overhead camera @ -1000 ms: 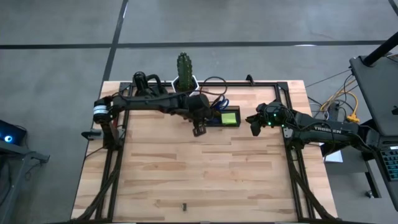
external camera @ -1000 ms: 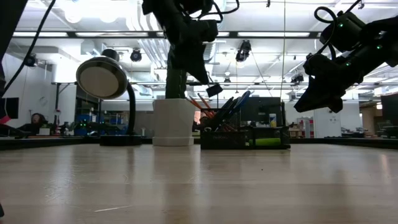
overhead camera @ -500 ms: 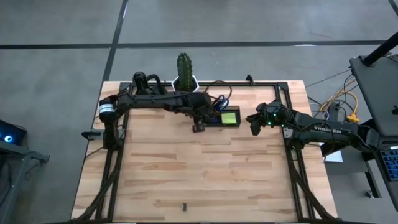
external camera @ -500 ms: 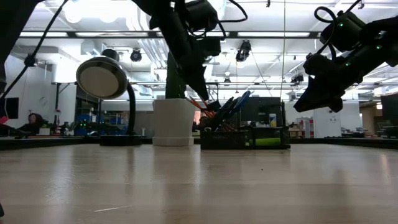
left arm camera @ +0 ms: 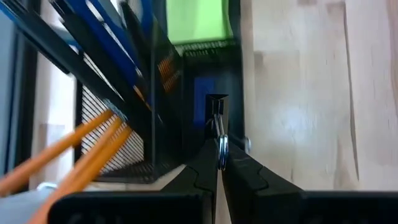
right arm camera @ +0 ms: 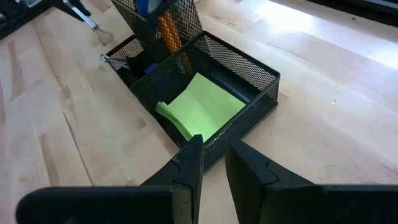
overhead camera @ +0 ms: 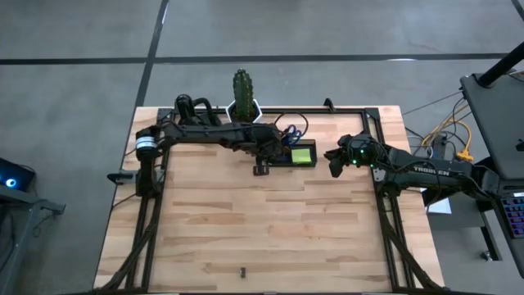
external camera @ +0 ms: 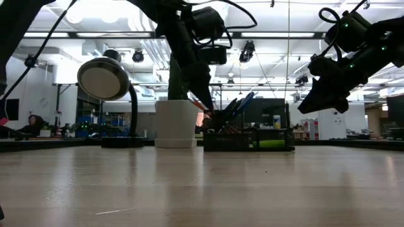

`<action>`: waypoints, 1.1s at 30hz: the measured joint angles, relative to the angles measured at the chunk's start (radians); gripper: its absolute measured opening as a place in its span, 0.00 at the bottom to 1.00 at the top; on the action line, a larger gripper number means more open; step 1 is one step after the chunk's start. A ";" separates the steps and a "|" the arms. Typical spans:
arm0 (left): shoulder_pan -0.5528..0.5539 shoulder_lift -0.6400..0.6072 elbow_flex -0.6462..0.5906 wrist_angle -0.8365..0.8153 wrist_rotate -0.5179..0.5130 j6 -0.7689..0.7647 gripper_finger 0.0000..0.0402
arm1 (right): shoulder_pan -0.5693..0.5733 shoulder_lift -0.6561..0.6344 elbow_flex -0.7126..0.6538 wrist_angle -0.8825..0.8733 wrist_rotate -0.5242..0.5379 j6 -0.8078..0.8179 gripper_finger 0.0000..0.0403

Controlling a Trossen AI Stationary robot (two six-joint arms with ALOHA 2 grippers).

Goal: Pick and place office supplies into organizer
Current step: Put the left binder clip into the bottom section of the desk organizer

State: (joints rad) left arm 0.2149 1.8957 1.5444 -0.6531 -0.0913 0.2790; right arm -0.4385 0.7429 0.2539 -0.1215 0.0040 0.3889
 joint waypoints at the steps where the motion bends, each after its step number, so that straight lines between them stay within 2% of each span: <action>1: 0.000 0.000 0.000 -0.008 0.000 0.001 0.00 | 0.000 0.000 0.000 0.000 0.000 0.000 0.14; 10: 0.001 0.002 -0.014 0.019 -0.015 0.025 0.00 | 0.000 0.000 0.000 0.000 0.000 -0.005 0.14; 17: 0.001 0.031 -0.011 0.024 -0.073 0.042 0.00 | -0.001 0.000 0.000 0.000 0.000 -0.008 0.14; 33: -0.006 0.077 -0.011 0.034 -0.079 0.076 0.00 | 0.000 0.001 -0.001 -0.001 0.000 -0.008 0.14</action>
State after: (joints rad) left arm 0.2085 1.9723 1.5337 -0.6188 -0.1699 0.3549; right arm -0.4387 0.7437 0.2531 -0.1226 0.0040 0.3813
